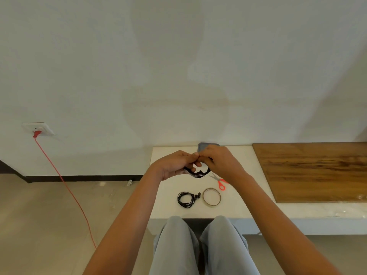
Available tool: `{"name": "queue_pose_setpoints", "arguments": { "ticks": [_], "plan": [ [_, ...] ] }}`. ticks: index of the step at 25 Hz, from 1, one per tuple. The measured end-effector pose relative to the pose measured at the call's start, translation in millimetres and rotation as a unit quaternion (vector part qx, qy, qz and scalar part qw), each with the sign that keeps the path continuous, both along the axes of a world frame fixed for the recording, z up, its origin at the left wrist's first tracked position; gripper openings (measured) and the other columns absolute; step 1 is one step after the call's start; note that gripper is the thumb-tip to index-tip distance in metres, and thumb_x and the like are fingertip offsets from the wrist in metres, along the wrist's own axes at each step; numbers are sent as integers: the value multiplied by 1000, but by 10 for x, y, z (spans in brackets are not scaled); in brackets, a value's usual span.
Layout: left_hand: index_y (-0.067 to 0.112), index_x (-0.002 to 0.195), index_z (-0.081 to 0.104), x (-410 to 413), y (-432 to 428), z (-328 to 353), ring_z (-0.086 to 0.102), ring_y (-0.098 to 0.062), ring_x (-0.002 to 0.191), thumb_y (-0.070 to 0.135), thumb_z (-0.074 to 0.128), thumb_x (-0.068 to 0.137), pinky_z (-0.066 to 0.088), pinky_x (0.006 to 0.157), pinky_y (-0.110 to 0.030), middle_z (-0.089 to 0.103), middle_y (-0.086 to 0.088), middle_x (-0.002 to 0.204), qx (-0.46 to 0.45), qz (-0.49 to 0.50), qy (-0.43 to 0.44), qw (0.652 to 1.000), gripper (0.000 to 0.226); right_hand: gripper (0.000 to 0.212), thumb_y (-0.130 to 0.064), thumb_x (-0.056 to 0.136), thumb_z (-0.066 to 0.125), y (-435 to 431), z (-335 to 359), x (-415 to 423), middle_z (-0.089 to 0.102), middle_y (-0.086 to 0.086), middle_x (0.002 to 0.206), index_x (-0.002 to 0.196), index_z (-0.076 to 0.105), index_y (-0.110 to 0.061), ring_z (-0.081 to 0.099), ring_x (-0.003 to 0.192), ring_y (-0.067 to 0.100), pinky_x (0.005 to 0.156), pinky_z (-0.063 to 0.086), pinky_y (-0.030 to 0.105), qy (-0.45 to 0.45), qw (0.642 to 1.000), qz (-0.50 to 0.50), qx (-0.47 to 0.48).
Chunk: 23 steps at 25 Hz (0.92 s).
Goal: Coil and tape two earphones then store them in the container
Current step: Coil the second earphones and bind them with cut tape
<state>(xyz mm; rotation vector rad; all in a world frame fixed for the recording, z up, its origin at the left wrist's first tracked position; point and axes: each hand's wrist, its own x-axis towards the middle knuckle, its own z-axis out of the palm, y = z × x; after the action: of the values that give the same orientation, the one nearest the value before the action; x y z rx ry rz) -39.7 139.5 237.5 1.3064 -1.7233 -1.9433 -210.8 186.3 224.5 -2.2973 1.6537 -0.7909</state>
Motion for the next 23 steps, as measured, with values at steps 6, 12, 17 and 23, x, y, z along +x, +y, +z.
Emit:
{"name": "queue_pose_setpoints", "arguments": {
  "ticks": [6,12,17,23],
  "plan": [
    [13,71,56,-99,-17,-371,51,-10,61,33,45,100,51,76,-22,44,2,58,85,77,118,986,37,14,-10,86,66,-141,-278,-122,65,-4,79,94,76,-13,54,70,-4,70,39,4,-114,993,23,31],
    [18,79,58,-283,-23,-960,40,-6,45,28,44,97,46,76,-31,37,8,54,-1,223,29,974,25,27,-29,90,62,-175,-938,-123,73,-2,104,115,68,-20,67,99,9,87,54,22,-415,876,-78,232],
    [16,75,51,-262,-93,-1379,34,-11,50,32,40,99,46,73,-31,32,6,54,63,354,34,932,31,31,-31,86,67,-97,-2064,-267,68,7,103,106,65,-7,62,96,21,79,46,25,-167,890,-272,326],
    [16,77,50,-208,-221,-1605,31,-8,45,28,32,102,38,71,-28,28,9,49,140,378,96,910,33,50,-42,77,71,-192,-2666,-135,60,1,108,113,53,-13,55,104,24,90,42,38,20,896,-253,365]
  ]
}}
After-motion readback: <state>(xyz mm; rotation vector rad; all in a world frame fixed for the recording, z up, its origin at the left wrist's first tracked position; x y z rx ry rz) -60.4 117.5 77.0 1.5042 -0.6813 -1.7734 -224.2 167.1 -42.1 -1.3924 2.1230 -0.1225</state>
